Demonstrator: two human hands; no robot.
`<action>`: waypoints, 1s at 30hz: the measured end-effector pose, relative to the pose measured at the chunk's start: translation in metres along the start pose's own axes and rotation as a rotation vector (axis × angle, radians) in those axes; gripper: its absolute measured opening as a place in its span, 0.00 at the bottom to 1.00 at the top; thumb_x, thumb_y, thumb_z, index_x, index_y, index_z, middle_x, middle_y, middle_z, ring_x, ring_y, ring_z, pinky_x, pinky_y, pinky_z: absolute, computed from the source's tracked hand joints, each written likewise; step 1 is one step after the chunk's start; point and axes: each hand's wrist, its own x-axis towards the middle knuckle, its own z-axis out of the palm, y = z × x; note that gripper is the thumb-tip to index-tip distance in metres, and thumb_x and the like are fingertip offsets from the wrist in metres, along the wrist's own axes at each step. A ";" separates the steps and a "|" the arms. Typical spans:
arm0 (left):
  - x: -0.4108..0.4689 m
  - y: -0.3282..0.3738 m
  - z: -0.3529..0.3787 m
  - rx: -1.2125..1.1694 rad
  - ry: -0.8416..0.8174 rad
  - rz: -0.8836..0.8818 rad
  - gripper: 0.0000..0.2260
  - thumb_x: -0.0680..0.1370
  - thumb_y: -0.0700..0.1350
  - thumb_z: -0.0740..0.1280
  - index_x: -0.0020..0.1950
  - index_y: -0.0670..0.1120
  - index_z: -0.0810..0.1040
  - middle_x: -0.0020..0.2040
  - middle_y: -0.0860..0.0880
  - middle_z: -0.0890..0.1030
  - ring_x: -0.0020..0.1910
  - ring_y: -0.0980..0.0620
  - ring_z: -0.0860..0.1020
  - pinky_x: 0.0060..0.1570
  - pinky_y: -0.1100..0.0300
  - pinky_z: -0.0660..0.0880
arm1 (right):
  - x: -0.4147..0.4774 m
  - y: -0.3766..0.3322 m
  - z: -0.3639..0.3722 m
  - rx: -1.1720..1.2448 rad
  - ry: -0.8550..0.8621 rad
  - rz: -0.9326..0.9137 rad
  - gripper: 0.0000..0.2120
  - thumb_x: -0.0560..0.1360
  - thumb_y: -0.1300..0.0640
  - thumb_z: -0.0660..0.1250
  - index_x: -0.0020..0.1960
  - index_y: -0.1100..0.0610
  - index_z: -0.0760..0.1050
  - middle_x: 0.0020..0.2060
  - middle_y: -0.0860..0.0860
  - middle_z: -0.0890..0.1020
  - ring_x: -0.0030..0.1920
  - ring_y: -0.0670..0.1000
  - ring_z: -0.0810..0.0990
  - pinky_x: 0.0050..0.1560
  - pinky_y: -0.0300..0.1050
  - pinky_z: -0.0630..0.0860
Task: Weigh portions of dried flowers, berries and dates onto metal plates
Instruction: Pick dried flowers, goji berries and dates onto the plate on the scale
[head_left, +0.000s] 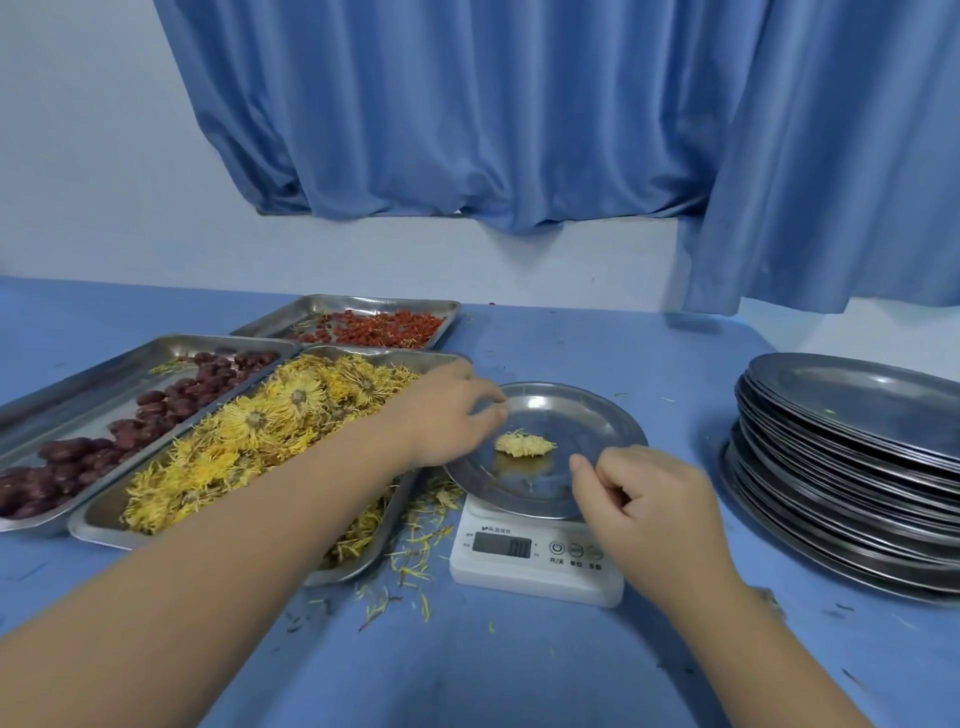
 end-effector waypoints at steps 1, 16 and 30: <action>-0.006 -0.008 -0.003 -0.022 0.034 0.005 0.18 0.81 0.58 0.59 0.67 0.53 0.76 0.59 0.48 0.73 0.62 0.50 0.71 0.63 0.52 0.68 | -0.001 -0.004 0.001 0.004 -0.003 -0.017 0.21 0.73 0.54 0.63 0.28 0.53 0.54 0.22 0.45 0.56 0.24 0.50 0.59 0.24 0.45 0.61; -0.108 -0.194 -0.101 -0.159 0.435 -0.481 0.06 0.80 0.50 0.62 0.52 0.54 0.79 0.43 0.54 0.79 0.38 0.54 0.76 0.35 0.59 0.68 | 0.012 -0.097 0.070 -0.006 -0.248 -0.155 0.04 0.71 0.54 0.66 0.45 0.52 0.78 0.26 0.41 0.67 0.29 0.45 0.70 0.23 0.42 0.66; -0.088 -0.281 -0.057 0.092 -0.093 -0.604 0.20 0.79 0.37 0.59 0.69 0.49 0.75 0.70 0.45 0.74 0.65 0.45 0.73 0.67 0.51 0.69 | 0.005 -0.075 0.077 0.016 -0.272 -0.094 0.11 0.75 0.49 0.57 0.39 0.49 0.75 0.29 0.42 0.75 0.32 0.45 0.73 0.29 0.45 0.73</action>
